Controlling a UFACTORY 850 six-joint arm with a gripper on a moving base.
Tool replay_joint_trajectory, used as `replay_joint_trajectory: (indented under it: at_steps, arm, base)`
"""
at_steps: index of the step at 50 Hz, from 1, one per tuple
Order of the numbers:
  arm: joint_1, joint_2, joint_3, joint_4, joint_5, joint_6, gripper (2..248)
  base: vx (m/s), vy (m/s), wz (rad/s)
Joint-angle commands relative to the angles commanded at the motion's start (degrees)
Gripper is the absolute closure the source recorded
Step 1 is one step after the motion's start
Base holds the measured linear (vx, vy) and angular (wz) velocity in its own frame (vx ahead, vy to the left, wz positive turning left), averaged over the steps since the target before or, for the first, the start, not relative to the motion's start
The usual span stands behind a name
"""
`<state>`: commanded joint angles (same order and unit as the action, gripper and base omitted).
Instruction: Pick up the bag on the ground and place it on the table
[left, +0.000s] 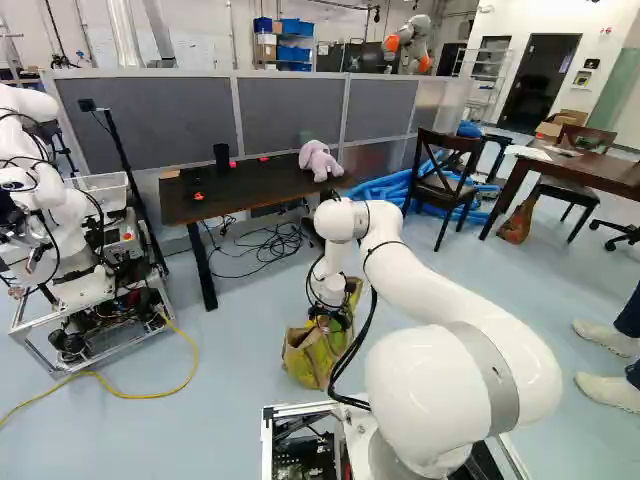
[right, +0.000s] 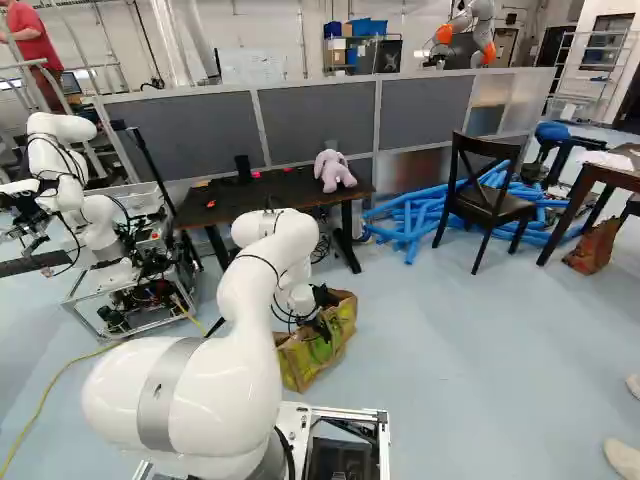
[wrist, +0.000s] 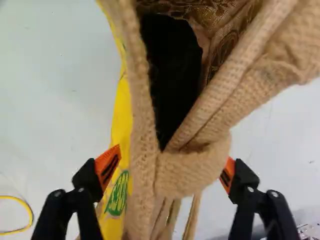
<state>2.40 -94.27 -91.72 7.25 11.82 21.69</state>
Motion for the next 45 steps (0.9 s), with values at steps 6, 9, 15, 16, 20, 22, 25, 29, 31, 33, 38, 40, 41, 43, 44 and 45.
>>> replay_joint_trajectory:
  at_steps: [6,9,15,16,20,22,25,29,31,33,38,40,41,43,44,45]
  arm:
    - [0.0,-0.1,-0.1,0.0,0.0,0.0,59]
    - [0.0,-0.1,-0.1,0.0,0.0,0.0,97]
    - [0.0,-0.1,-0.1,0.0,0.0,0.0,134]
    - [0.0,-0.1,-0.1,0.0,0.0,0.0,134]
    - [0.0,-0.1,-0.1,0.0,0.0,0.0,170]
    - [0.0,-0.1,-0.1,0.0,0.0,0.0,170]
    - [0.0,-0.1,-0.1,0.0,0.0,0.0,206]
    - [0.0,0.2,0.3,0.0,0.0,0.0,206]
    - [0.0,0.6,0.6,0.0,0.0,0.0,229]
    - [0.0,0.9,0.9,0.0,0.0,0.0,229]
    - [0.0,1.9,2.0,0.0,0.0,0.0,229]
    - [0.0,2.4,2.4,0.0,0.0,0.0,229]
    - [0.0,2.6,2.6,0.0,0.0,0.0,229]
    - [0.0,3.0,3.1,0.0,0.0,0.0,229]
    - [0.0,3.2,3.3,0.0,0.0,0.0,229]
    - [0.0,3.5,3.5,0.0,0.0,0.0,229]
  base:
    - [0.000,0.000,0.000]
    - [0.000,0.000,0.000]
    - [0.000,0.000,0.000]
    - [0.000,0.000,0.000]
    - [0.000,0.000,0.000]
    - [0.000,0.000,0.000]
    - [0.000,0.000,0.000]
    - [0.000,0.000,0.000]
    - [0.000,0.000,0.000]
    - [0.000,0.000,0.000]
    - [0.000,0.000,0.000]
    - [0.000,0.000,0.000]
    - [0.000,0.000,0.000]
    - [0.000,0.000,0.000]
    - [0.000,0.000,0.000]
    - [0.000,0.000,0.000]
